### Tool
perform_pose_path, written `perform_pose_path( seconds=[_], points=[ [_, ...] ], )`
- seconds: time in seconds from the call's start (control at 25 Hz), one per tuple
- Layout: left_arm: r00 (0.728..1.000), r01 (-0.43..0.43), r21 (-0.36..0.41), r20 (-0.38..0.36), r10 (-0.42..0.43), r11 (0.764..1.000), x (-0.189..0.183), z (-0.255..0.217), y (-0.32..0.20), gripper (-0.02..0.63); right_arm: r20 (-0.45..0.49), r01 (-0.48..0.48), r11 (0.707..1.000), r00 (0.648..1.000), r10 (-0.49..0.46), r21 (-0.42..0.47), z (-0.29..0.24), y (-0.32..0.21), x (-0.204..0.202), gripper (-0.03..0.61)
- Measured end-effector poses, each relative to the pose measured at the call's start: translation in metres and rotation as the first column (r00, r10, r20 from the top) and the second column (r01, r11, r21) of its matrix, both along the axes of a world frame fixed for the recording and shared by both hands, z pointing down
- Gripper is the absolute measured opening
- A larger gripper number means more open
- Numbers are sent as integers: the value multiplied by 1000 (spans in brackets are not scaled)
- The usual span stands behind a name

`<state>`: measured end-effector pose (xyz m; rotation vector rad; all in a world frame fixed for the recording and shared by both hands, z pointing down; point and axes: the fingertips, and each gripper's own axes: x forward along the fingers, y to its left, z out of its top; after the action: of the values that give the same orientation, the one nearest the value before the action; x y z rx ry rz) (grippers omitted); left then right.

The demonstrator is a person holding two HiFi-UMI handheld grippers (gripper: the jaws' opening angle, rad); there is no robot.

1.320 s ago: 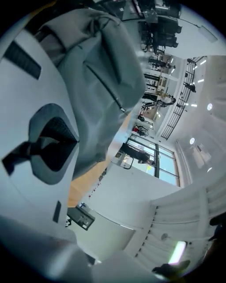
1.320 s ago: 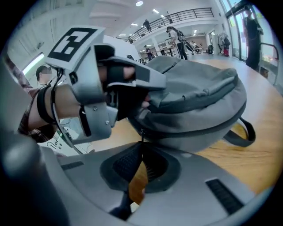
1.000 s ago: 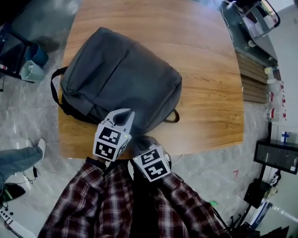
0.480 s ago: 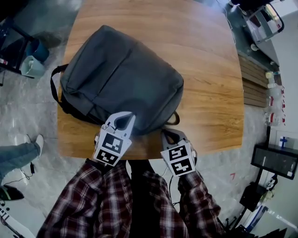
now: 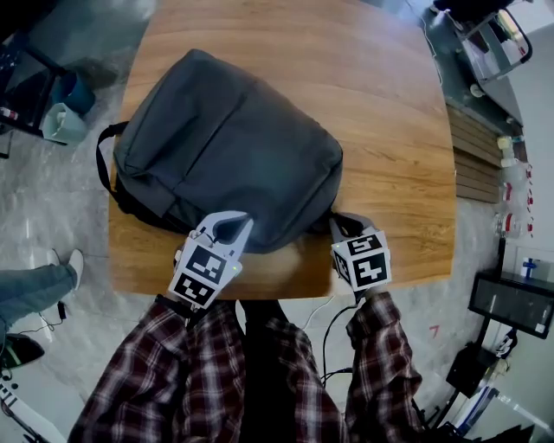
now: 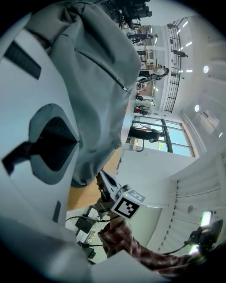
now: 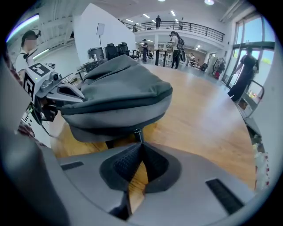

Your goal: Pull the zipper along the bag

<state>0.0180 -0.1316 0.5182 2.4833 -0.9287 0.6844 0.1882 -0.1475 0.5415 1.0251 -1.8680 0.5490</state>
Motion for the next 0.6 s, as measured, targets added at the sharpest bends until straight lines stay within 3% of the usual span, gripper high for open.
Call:
perform_pose_path(
  seconds=[0.16,0.4,0.48,0.6],
  points=[
    [999,-32,11,-4,33,999,-2,-2,4,9,40,-41,999,998,42,-14,-2,17,-2,11],
    [983,-158,15,92,156,987,-2,5,-4,10,122,-124,990,984,131,-68,1,62,-12,11],
    [984,-119,-8,133,119,993,-14,1,-16,11,167,-132,987,975,146,-90,1,76,-29,11],
    [991,104,-15,86,-102,994,-44,-28,-44,11,247,-117,986,958,144,-120,2,94,-64,11]
  ],
)
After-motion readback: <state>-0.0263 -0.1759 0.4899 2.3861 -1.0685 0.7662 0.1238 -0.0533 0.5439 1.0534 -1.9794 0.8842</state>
